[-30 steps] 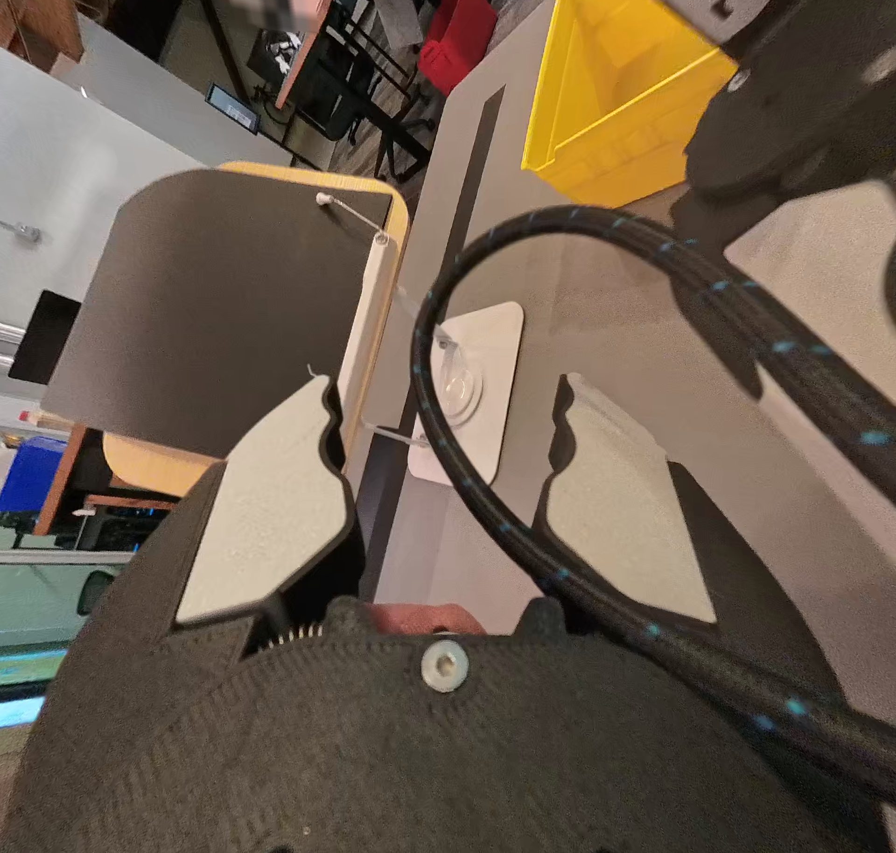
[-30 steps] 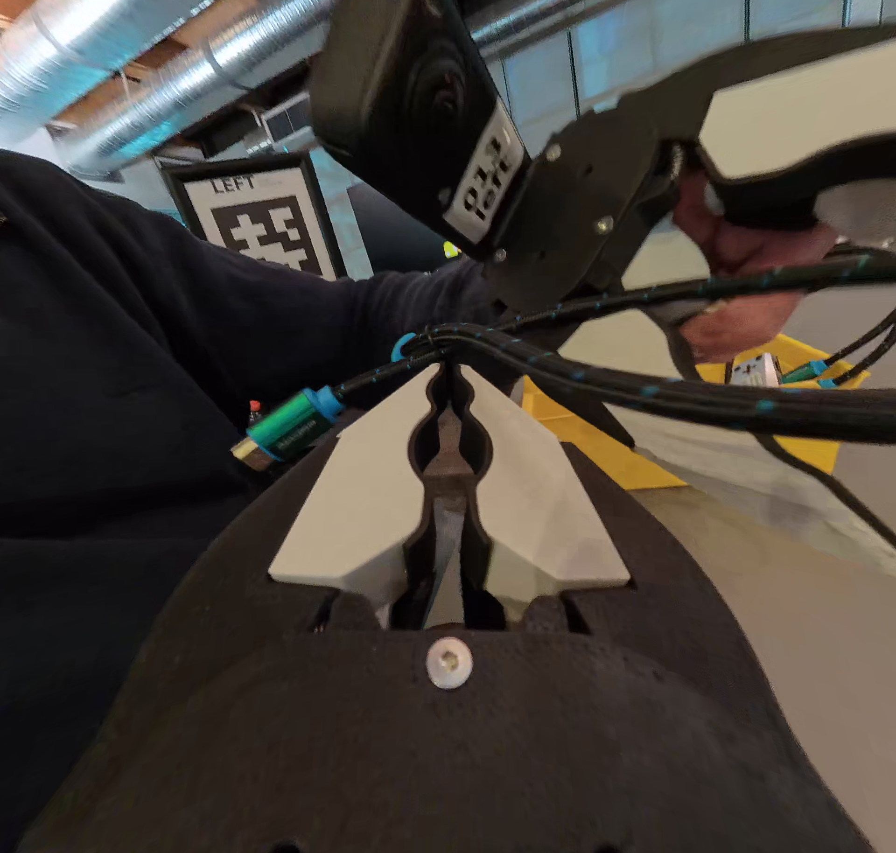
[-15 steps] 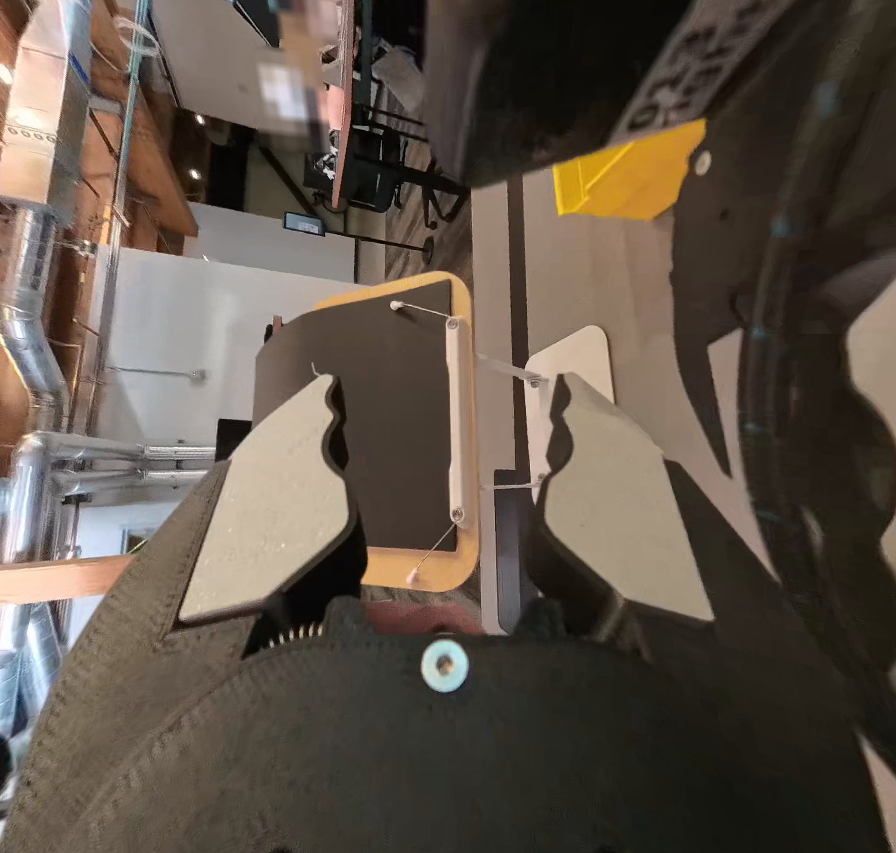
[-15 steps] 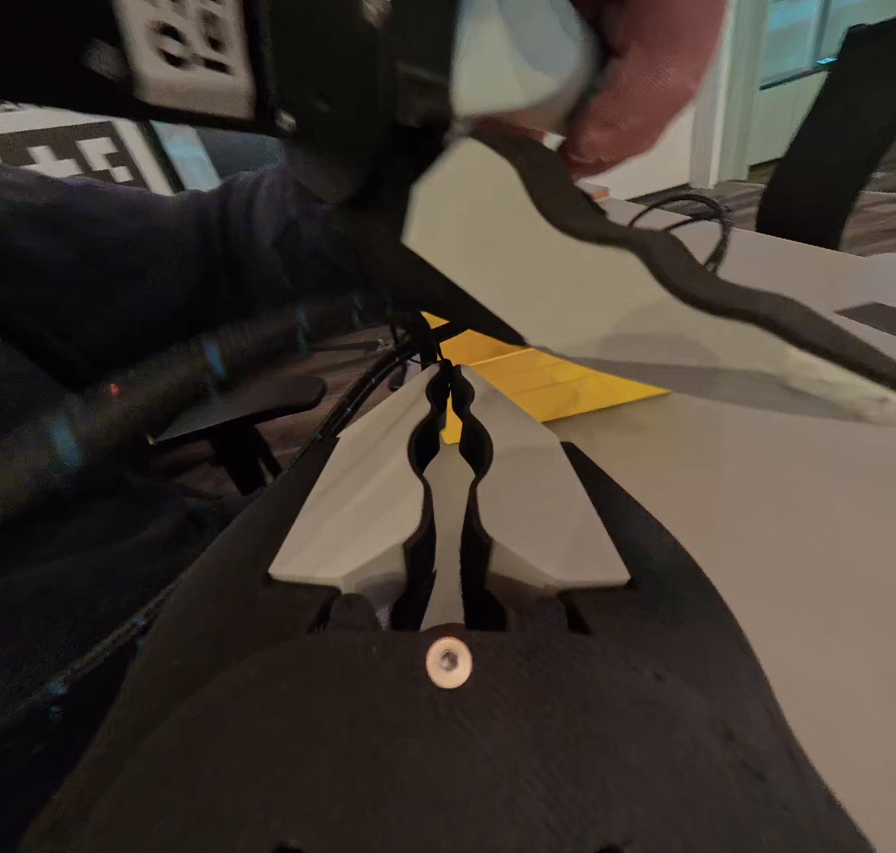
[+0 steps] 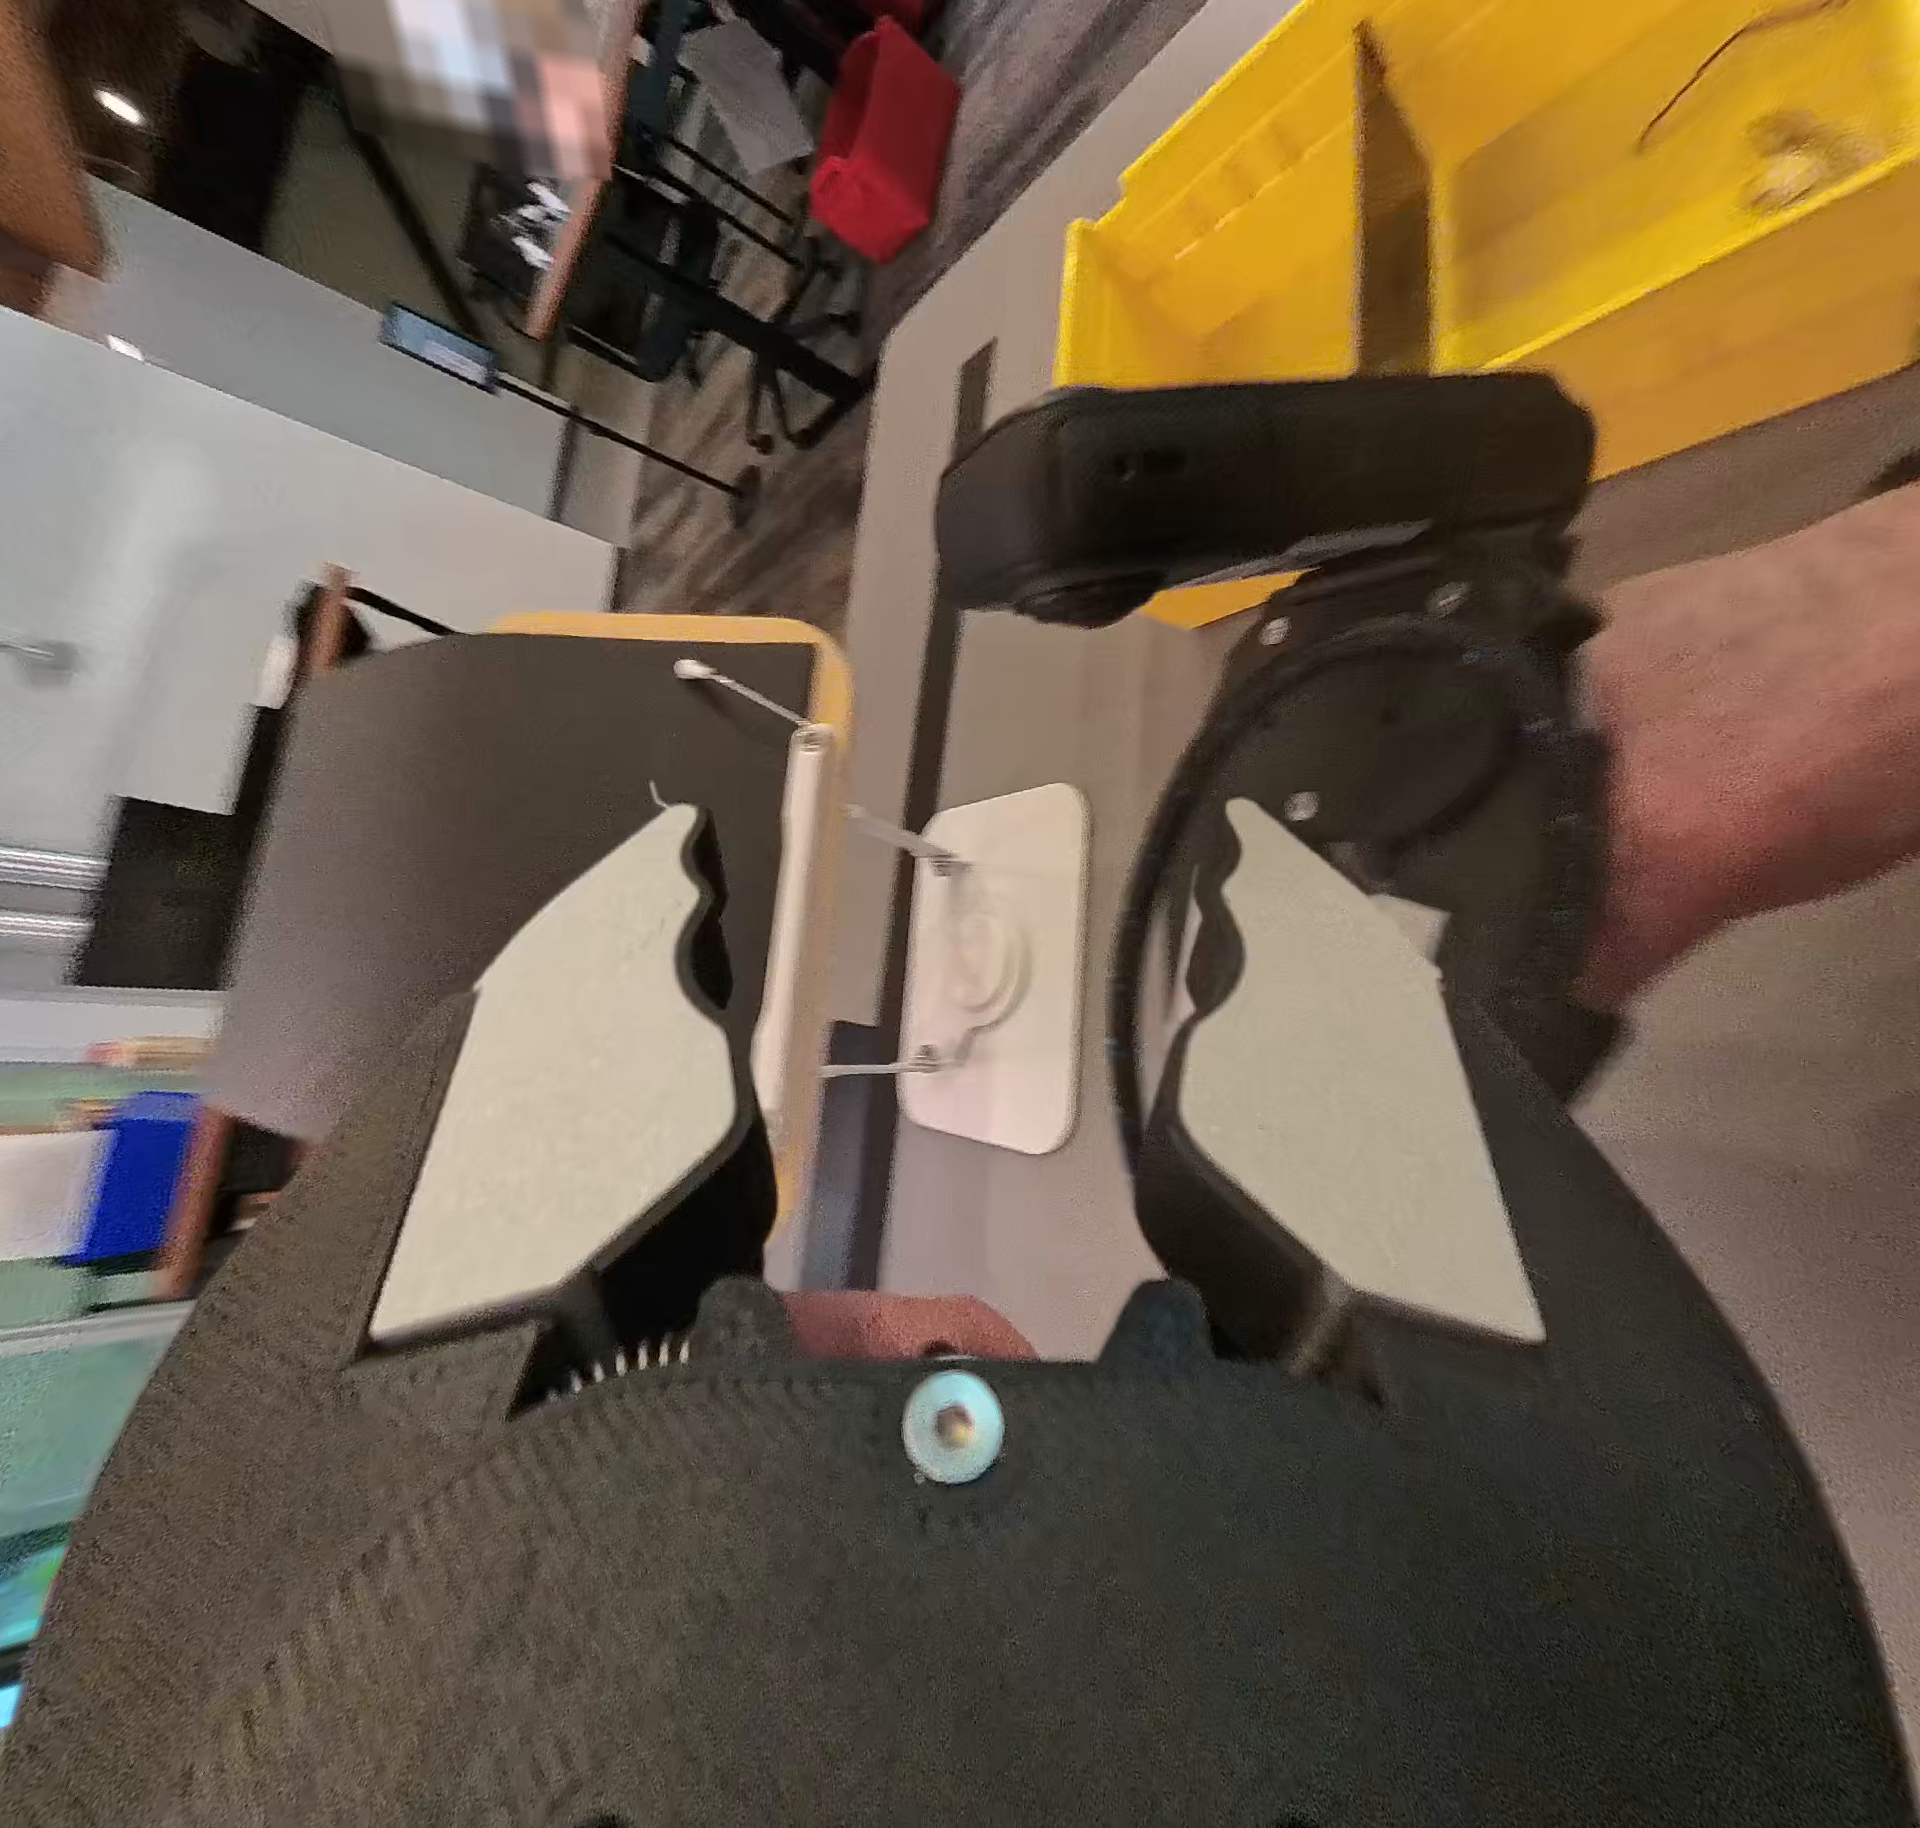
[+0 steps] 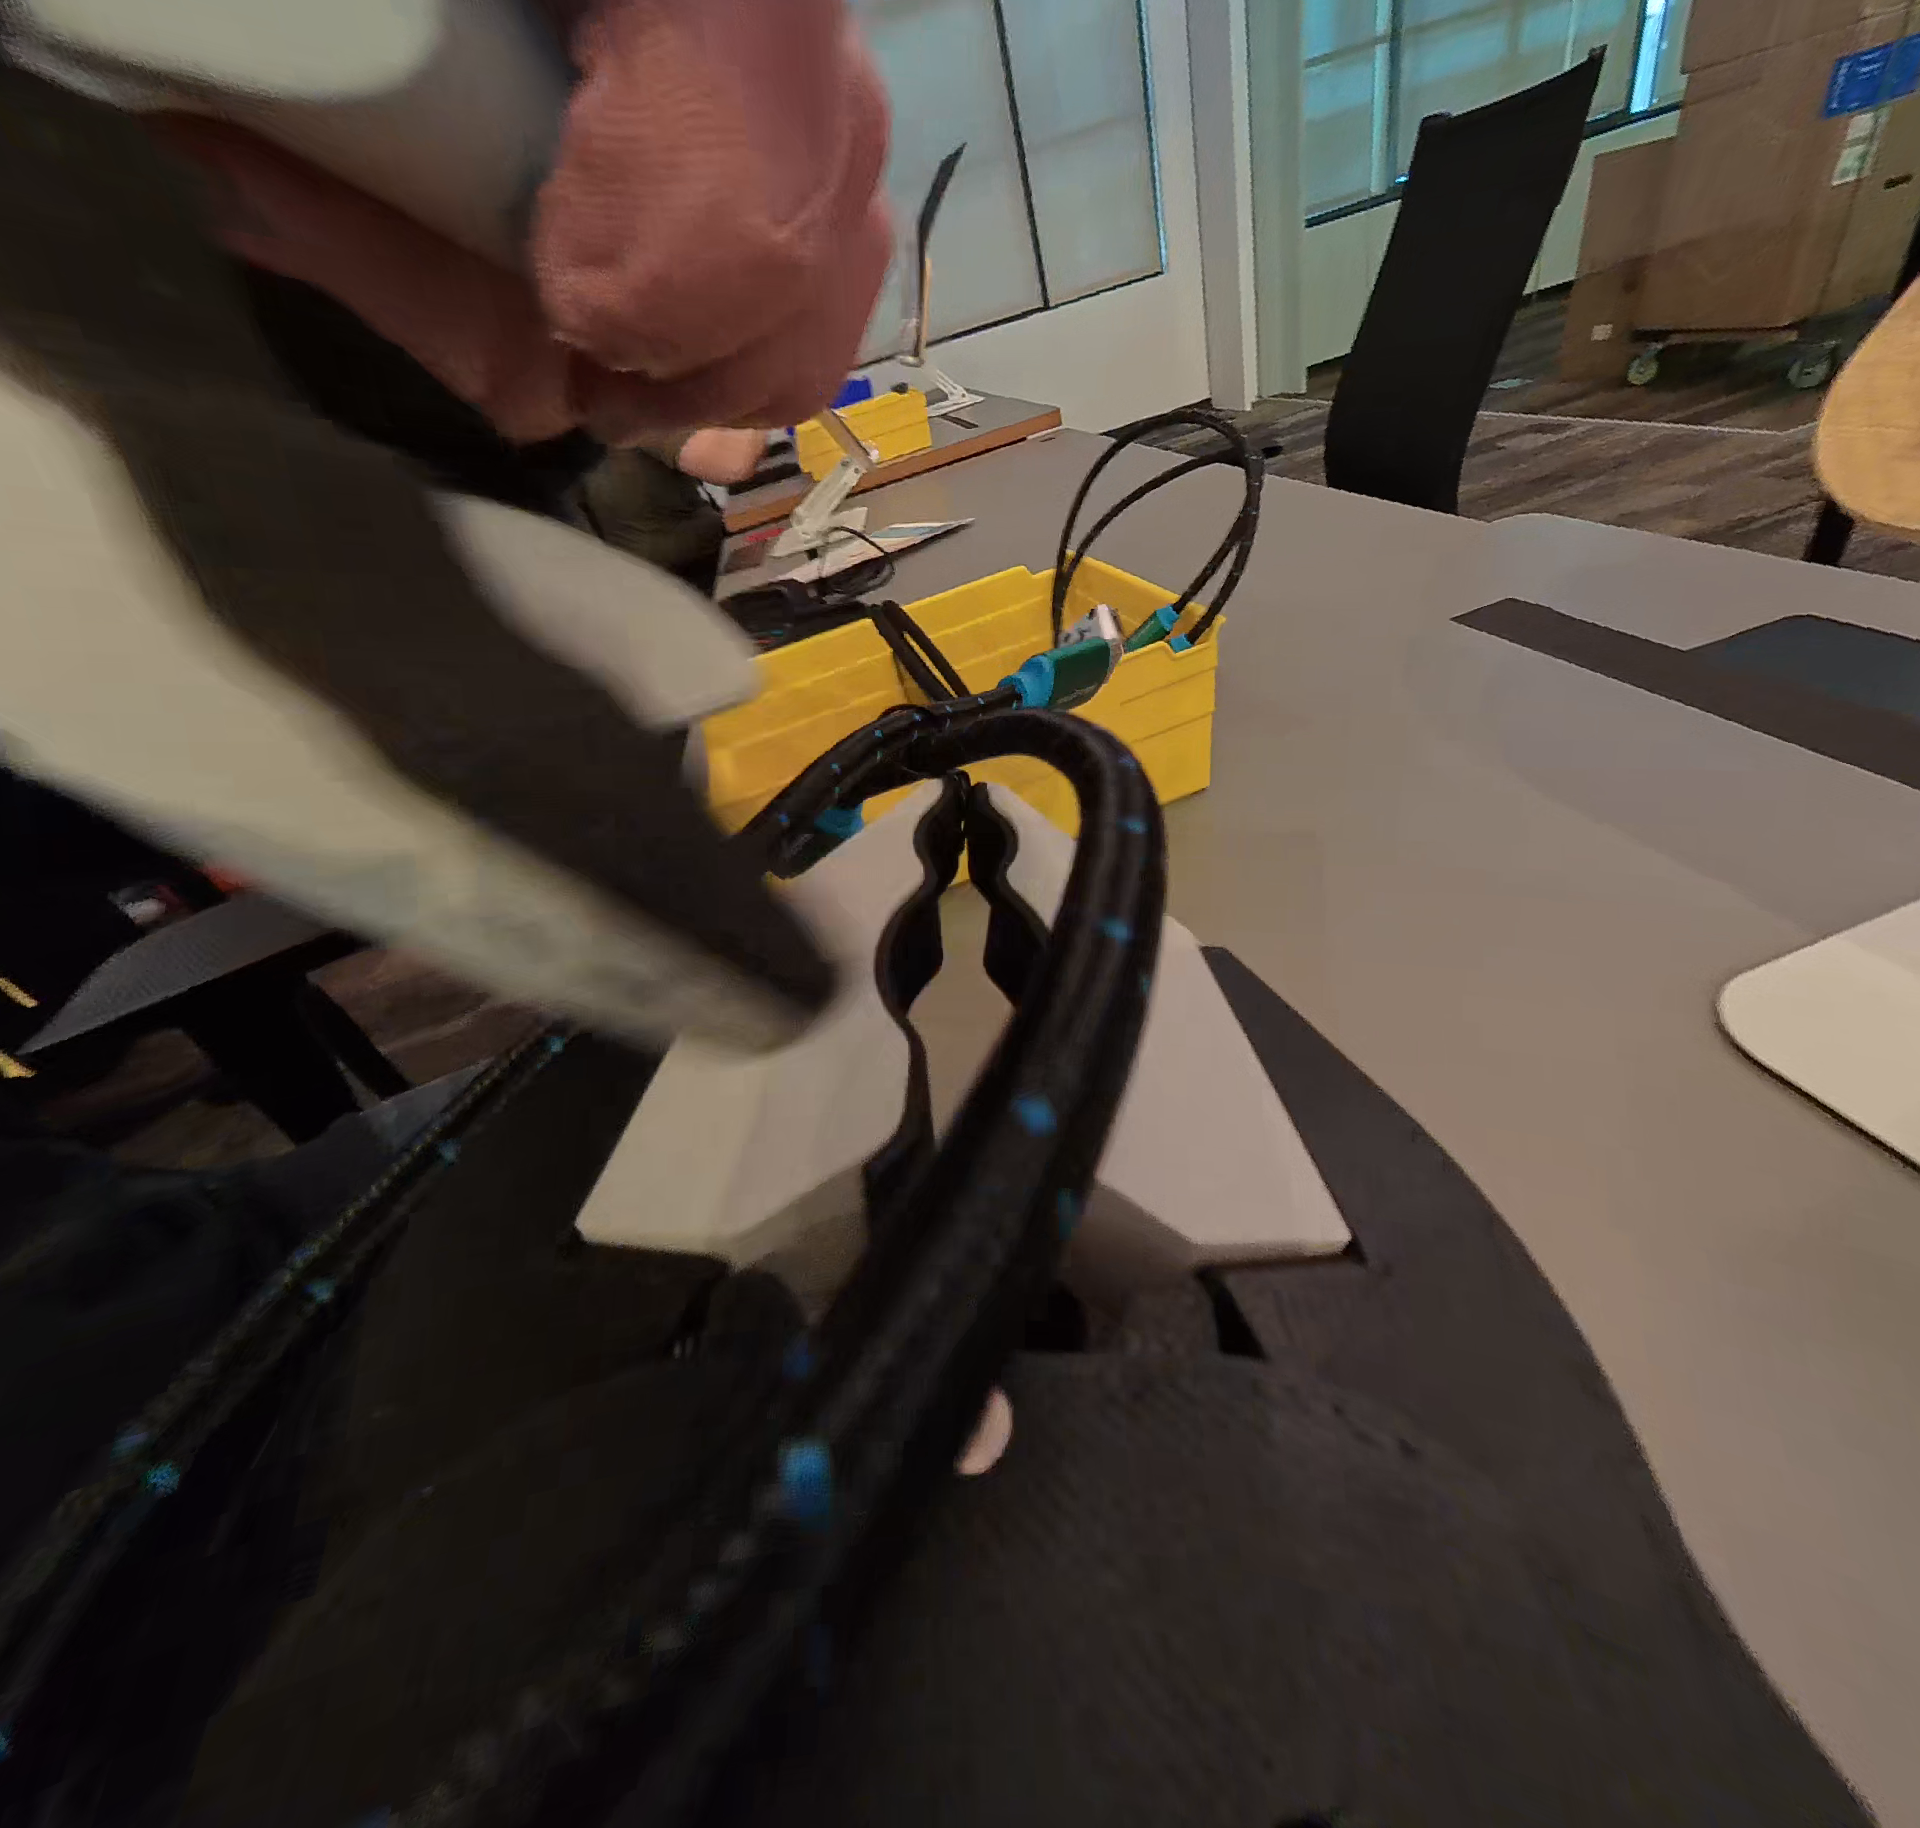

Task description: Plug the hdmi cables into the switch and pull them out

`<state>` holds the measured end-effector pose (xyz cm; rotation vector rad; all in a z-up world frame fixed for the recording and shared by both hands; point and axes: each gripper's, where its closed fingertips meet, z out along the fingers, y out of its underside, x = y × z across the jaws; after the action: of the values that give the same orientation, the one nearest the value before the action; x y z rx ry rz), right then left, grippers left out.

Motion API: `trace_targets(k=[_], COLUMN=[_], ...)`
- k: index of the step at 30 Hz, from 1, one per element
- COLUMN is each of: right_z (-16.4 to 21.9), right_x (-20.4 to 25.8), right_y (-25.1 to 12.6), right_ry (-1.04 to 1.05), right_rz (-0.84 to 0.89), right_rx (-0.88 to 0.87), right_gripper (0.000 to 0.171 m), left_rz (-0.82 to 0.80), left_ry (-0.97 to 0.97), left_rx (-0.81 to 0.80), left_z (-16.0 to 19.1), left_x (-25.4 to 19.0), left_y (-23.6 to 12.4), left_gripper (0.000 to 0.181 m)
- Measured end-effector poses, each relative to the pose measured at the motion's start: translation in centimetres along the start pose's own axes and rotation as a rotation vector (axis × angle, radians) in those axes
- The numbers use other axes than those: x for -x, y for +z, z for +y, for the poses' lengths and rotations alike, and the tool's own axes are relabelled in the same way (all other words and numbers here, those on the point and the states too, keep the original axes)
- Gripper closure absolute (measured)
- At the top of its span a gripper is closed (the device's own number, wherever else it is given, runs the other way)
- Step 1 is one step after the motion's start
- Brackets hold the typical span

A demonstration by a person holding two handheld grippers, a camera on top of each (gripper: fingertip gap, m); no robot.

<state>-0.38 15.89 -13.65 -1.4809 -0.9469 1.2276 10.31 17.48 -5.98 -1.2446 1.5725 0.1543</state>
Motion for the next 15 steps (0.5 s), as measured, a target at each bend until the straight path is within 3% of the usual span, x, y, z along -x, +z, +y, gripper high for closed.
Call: trace_targets(k=[3, 8, 15], right_z=[0.0, 0.6, 0.5], right_x=[-0.6, -1.6, -1.9], right_y=[-0.2, -0.3, -0.4], right_ry=[-0.012, -0.012, -0.034], right_rz=[0.029, 0.080, 0.107], right_rx=[0.000, 0.018, 0.019], right_gripper=[0.171, 0.171, 0.171], left_rz=[0.098, 0.268, 0.314], left_ry=[-0.109, -0.259, -0.383], left_rx=[-0.044, -0.058, 0.101], left_z=[-1.6, -3.1, -0.5], left_x=[-1.5, -5.2, -8.3], left_y=[-1.3, -2.2, -0.1], left_gripper=[0.095, 0.112, 0.117])
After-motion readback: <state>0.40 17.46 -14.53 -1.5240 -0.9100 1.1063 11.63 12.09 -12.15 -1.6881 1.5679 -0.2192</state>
